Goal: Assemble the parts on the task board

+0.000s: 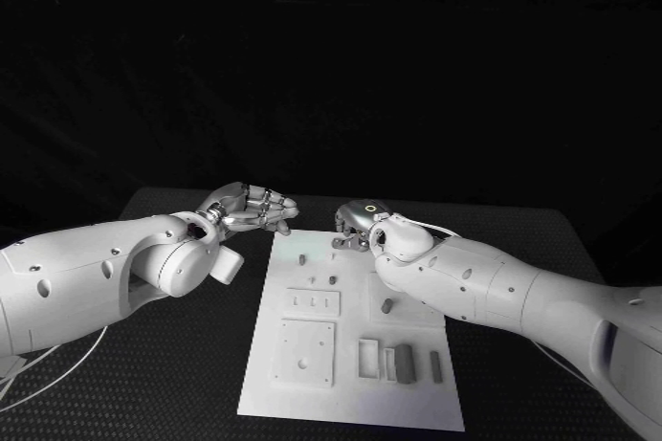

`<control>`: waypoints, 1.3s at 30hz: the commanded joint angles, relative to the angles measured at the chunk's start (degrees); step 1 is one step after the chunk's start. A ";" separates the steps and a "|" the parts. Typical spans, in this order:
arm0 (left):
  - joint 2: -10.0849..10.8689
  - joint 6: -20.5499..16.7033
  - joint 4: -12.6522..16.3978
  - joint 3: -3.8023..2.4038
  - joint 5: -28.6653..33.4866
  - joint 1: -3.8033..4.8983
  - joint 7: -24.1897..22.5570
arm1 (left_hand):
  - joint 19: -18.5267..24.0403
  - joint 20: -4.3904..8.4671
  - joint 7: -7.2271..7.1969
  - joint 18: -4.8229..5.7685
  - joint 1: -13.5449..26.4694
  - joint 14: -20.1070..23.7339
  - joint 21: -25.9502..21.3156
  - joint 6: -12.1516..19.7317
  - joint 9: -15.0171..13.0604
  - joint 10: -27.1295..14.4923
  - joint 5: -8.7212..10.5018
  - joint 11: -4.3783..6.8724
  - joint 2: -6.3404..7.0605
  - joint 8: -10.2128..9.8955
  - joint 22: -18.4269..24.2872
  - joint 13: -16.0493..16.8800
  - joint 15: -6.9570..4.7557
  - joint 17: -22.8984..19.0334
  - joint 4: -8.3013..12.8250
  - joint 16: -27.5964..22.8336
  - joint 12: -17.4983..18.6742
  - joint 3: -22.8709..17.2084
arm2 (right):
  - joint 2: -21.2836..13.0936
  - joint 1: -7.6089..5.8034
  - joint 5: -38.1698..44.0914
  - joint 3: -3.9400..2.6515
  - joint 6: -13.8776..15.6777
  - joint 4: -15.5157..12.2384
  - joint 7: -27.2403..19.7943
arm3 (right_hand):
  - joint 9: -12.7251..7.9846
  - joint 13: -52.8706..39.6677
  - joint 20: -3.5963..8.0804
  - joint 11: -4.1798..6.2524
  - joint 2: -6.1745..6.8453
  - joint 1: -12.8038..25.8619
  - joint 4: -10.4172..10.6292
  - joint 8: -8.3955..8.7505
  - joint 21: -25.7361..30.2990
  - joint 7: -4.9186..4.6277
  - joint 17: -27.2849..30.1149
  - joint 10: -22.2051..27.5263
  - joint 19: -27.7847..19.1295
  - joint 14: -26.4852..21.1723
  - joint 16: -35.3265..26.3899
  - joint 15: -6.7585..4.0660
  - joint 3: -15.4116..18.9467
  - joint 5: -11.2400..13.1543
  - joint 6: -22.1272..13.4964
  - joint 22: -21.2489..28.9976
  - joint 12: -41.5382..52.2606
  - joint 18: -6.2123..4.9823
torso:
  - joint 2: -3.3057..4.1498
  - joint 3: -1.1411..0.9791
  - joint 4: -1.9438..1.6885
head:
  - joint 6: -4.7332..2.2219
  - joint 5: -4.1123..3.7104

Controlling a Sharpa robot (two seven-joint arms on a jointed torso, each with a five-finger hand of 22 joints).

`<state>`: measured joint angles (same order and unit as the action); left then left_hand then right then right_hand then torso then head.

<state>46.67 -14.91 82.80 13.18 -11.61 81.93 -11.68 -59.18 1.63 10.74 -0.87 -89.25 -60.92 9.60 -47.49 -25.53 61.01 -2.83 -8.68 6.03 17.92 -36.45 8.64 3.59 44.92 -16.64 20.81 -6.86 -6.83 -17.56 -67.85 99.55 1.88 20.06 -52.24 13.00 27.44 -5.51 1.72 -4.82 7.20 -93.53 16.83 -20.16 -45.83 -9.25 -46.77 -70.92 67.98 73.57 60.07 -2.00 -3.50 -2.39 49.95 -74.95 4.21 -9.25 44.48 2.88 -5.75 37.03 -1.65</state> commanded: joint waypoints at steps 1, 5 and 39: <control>0.25 -0.04 -0.16 -0.06 -0.12 0.12 -0.36 | -0.02 0.40 0.06 -0.68 0.54 -0.46 -0.29 0.00 0.09 0.32 -0.16 -0.25 0.22 -0.33 0.06 0.03 0.03 0.07 0.03 -0.25 0.33 0.46 | -1.24 -0.03 -2.80 0.01 4.57 -2.04 -2.55 | -0.22 0.02 0.37 -0.22 1.95 3.27 0.01 0.88 -0.52 -0.67 -0.06 0.42 0.16 0.30 0.38 0.53 1.17 -0.26 -1.66 -0.90 -0.11 -5.67 | -0.01 -0.08 0.22 | -0.25 0.07; 0.50 -0.10 -0.46 -0.06 -0.12 0.16 -0.40 | -0.02 0.40 0.06 -0.68 0.53 -0.46 -0.30 0.00 0.09 0.32 -0.15 -0.25 0.26 -0.33 0.06 0.03 0.03 0.09 0.04 -0.27 0.34 0.46 | -3.66 -0.86 -6.73 -0.10 5.89 -5.29 -4.67 | -0.39 0.06 0.50 -0.31 3.70 4.94 0.02 1.67 -0.53 -1.37 -0.02 0.78 0.18 0.22 0.35 0.60 1.58 -0.26 -3.32 -0.84 -0.25 -5.74 | -0.06 -0.11 0.30 | -0.64 0.09; 0.65 0.62 -2.16 0.23 -0.14 0.11 -0.36 | -0.03 0.39 0.07 -0.63 0.30 -0.48 -0.42 0.01 0.09 0.35 -0.14 -0.27 0.40 -0.38 0.07 0.05 0.05 0.27 0.03 -0.49 0.47 0.46 | -19.16 -2.63 -9.47 -1.36 -5.90 -16.22 -8.24 | 5.74 -3.03 -2.39 0.10 4.86 -0.74 -1.56 -5.04 6.38 1.53 2.30 2.09 -8.50 -10.03 -3.70 0.49 -5.36 -0.27 0.80 1.49 9.14 -3.90 | -0.93 -1.39 3.00 | -1.89 0.86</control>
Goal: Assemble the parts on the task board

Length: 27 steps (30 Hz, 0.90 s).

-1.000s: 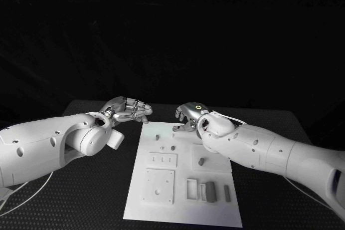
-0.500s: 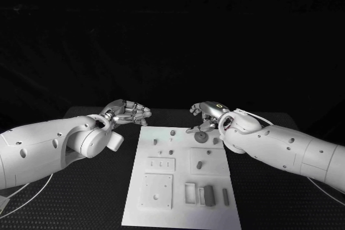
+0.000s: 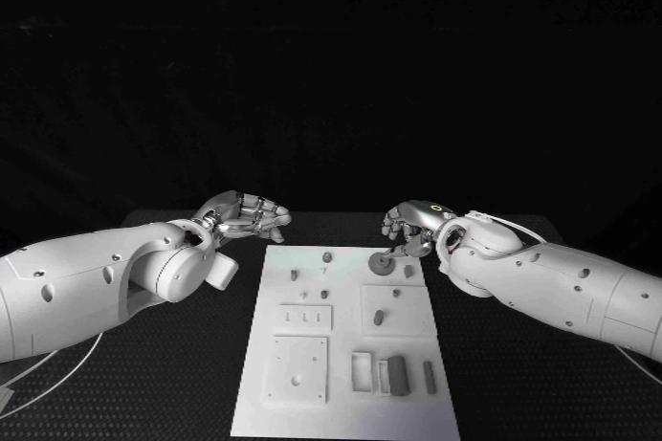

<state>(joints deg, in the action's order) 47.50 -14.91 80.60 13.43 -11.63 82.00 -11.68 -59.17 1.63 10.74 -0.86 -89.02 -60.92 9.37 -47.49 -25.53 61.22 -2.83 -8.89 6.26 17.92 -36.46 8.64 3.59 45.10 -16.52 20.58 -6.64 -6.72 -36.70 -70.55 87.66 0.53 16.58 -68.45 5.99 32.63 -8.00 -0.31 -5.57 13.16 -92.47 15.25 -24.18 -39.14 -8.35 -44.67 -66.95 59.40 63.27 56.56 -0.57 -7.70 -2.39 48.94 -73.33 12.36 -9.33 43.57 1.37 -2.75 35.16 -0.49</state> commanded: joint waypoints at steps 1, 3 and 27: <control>-0.21 0.64 -0.01 -0.02 -0.13 0.05 -0.37 | -0.04 0.39 0.08 -0.64 0.07 -0.47 -0.19 0.01 0.09 0.14 -0.14 -0.06 0.17 -0.38 0.08 0.05 0.05 0.09 -0.08 -0.26 0.26 0.35 | -0.04 0.10 2.66 -0.01 -2.71 0.05 -1.16 | 0.71 -0.71 -0.36 1.17 -1.80 -3.40 -0.05 -1.27 -0.31 0.91 0.30 -2.48 0.08 0.37 -0.25 -1.26 -2.39 -0.27 2.38 -0.15 1.22 -3.86 | -0.02 0.11 0.01 | 0.06 -0.33; -0.28 0.70 -0.05 -0.02 -0.13 0.05 -0.39 | -0.04 0.39 0.08 -0.64 0.07 -0.48 -0.20 0.00 0.09 0.15 -0.14 -0.06 0.16 -0.38 0.08 0.05 0.05 0.09 -0.08 -0.27 0.26 0.35 | -0.07 0.13 2.86 -0.01 -3.07 0.29 -1.01 | 0.81 -0.83 -0.46 1.37 -2.24 -5.21 0.24 -1.33 -0.24 1.13 0.44 -2.86 -0.09 0.43 -0.37 -1.43 -4.17 -0.27 2.81 -0.19 1.24 -3.80 | -0.05 0.16 -0.01 | 0.23 -0.33; -0.73 1.08 -0.94 0.05 -0.25 -0.02 -0.38 | -0.04 0.39 0.09 -0.62 0.12 -0.48 -0.25 0.01 0.09 0.17 -0.14 -0.07 0.08 -0.40 0.08 0.06 0.06 0.17 -0.10 -0.36 0.31 0.36 | 3.15 2.09 10.46 0.39 -2.44 4.33 3.90 | -1.40 0.54 -0.59 -1.74 3.76 9.77 1.51 5.88 -1.93 -0.71 0.11 4.44 0.69 0.67 1.20 1.42 -0.12 -0.24 -7.23 -1.86 -4.67 -4.20 | 0.02 0.34 -0.23 | 1.14 -0.81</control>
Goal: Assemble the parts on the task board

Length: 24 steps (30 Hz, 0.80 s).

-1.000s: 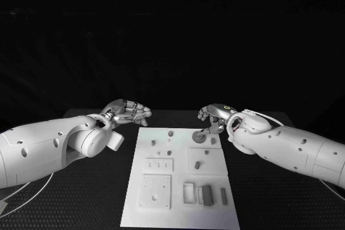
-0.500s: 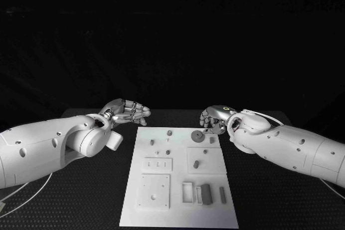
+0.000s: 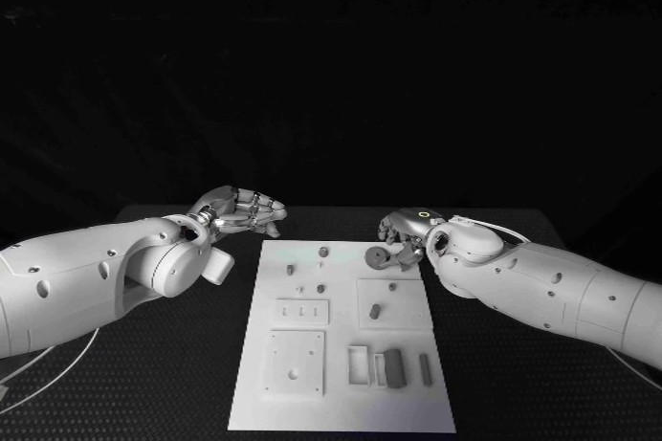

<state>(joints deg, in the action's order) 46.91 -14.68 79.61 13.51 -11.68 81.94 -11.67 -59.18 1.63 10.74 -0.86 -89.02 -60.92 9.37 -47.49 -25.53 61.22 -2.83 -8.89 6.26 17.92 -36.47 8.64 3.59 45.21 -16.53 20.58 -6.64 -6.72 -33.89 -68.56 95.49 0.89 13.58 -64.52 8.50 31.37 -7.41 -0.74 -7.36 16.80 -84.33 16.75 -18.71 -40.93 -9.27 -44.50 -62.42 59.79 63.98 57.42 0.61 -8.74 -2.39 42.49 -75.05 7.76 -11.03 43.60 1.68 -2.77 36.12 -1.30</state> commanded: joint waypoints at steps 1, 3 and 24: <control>-0.14 0.92 0.06 -0.03 -0.20 0.03 -0.38 | -0.04 0.39 0.08 -0.61 0.13 -0.48 -0.25 0.01 0.08 0.17 -0.14 -0.07 0.08 -0.40 0.09 0.06 0.06 0.07 -0.10 -0.37 0.31 0.37 | 0.48 0.14 2.81 0.10 0.67 0.59 1.47 | -0.19 -0.35 -0.15 0.33 0.13 2.46 -0.09 0.57 -0.16 0.35 -0.08 -1.13 0.29 -0.03 0.43 0.00 1.43 -0.24 -1.07 -0.17 0.49 -2.54 | -0.03 0.05 -0.21 | 0.20 0.01; -0.14 0.91 0.13 -0.03 -0.20 0.03 -0.38 | -0.04 0.39 0.09 -0.61 0.14 -0.48 -0.25 0.02 0.09 0.17 -0.14 -0.07 0.08 -0.40 0.09 0.06 0.06 0.08 -0.10 -0.37 0.32 0.37 | 0.72 0.26 3.53 0.20 0.94 0.86 1.59 | -0.23 -1.45 0.03 1.51 0.12 3.20 -0.11 0.78 -0.48 0.67 -0.29 -4.28 0.60 0.36 0.96 -1.10 2.17 -0.28 -1.49 -0.36 2.37 -2.77 | -0.02 0.10 -0.27 | 0.28 0.01; 0.02 0.73 0.21 -0.03 -0.24 0.05 -0.36 | -0.04 0.39 0.10 -0.61 0.18 -0.49 -0.30 0.04 0.09 0.17 -0.14 -0.08 0.04 -0.43 0.09 0.07 0.06 0.15 -0.10 -0.45 0.38 0.39 | 1.86 0.65 -0.49 0.21 -0.32 3.35 0.20 | 1.39 -51.48 5.17 6.89 -5.81 0.23 -0.15 -1.14 -14.65 2.31 -20.87 -1.97 7.83 11.38 26.52 -6.24 3.63 -0.24 7.41 -1.10 62.74 -3.97 | 0.09 -0.05 -0.12 | 0.78 0.27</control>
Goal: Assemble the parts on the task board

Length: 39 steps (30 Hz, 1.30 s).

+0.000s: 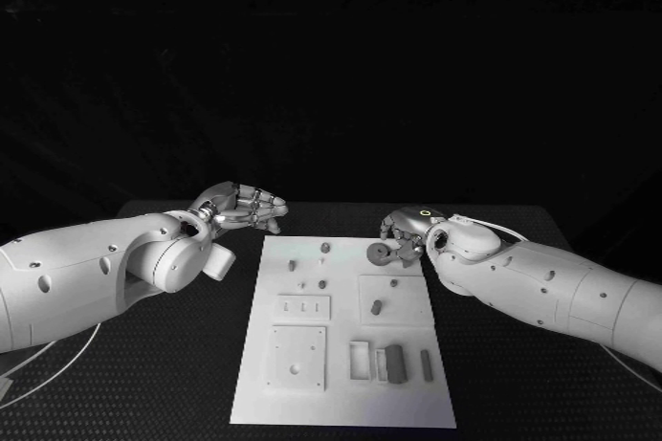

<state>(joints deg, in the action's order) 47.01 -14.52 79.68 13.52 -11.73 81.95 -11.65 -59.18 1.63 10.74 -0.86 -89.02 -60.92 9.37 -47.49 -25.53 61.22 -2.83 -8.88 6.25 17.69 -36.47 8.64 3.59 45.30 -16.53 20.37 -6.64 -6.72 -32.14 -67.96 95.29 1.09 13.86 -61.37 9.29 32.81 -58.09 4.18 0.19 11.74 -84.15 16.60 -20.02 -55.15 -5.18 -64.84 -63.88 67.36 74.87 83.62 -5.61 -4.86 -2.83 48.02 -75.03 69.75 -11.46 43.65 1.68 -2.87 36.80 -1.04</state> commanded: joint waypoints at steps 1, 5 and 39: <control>-0.10 0.60 0.12 -0.04 -0.19 0.04 -0.37 | -0.04 0.39 0.10 -0.61 0.18 -0.49 -0.30 0.05 0.09 0.17 -0.14 -0.08 0.04 -0.21 0.09 0.07 0.06 0.06 -0.10 -0.23 0.38 0.40 | 0.17 0.04 -0.39 0.01 -0.92 0.40 -0.61 | -0.09 -1.81 0.34 -0.68 -1.10 -0.03 0.01 0.28 -0.54 -1.81 -0.99 -1.35 0.34 0.85 0.51 0.01 -0.25 0.19 1.82 -1.12 1.52 -3.54 | 0.07 -0.04 -0.05 | 0.13 0.03; -0.13 0.65 0.18 -0.04 -0.19 0.04 -0.38 | -0.05 0.39 0.11 -0.61 0.19 -0.49 -0.31 0.08 0.10 0.14 -0.14 -0.09 0.05 -0.23 0.09 0.06 0.07 0.08 -0.09 -0.26 0.41 0.41 | 0.61 0.11 -0.60 0.01 -1.81 1.26 -0.81 | -0.39 -3.94 0.75 -0.96 -2.30 -0.26 0.00 0.98 -1.11 -2.05 -1.96 -3.07 0.61 1.79 1.09 0.25 0.40 0.20 1.39 -1.09 3.33 -3.54 | 0.05 0.01 -0.06 | 0.25 0.09; -0.09 0.51 0.33 -0.04 -0.32 0.05 -0.46 | -0.07 0.40 0.14 -0.61 0.20 -0.52 -0.39 0.14 0.10 0.13 -0.14 -0.11 0.10 -0.29 0.08 0.07 0.06 0.21 -0.07 -0.39 0.51 0.44 | 2.75 0.89 -0.98 0.35 -3.50 4.19 -1.75 | -1.40 -4.83 1.15 -1.39 -3.29 -0.77 0.11 3.54 -1.96 -2.49 -2.23 -3.61 0.38 2.17 1.58 0.71 3.85 0.19 -0.95 -0.80 4.03 -3.54 | 0.10 -0.07 -0.12 | 1.01 0.53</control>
<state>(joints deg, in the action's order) 47.02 -14.53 79.85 13.51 -11.84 81.95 -11.65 -59.18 1.63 10.74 -0.86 -89.02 -60.92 9.37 -47.49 -25.49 61.22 -2.83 -8.88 6.25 17.69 -36.47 8.64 3.59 45.41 -16.66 20.37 -6.41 -6.58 -29.51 -67.17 94.22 1.33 11.78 -57.21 8.22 31.49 -62.96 5.00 -1.11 8.89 -84.92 16.68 -16.85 -56.91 -7.52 -67.06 -67.29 67.97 77.07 84.88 -5.11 -1.28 -2.83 47.22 -75.03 73.61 -11.02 43.73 1.59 -2.97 37.79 -0.48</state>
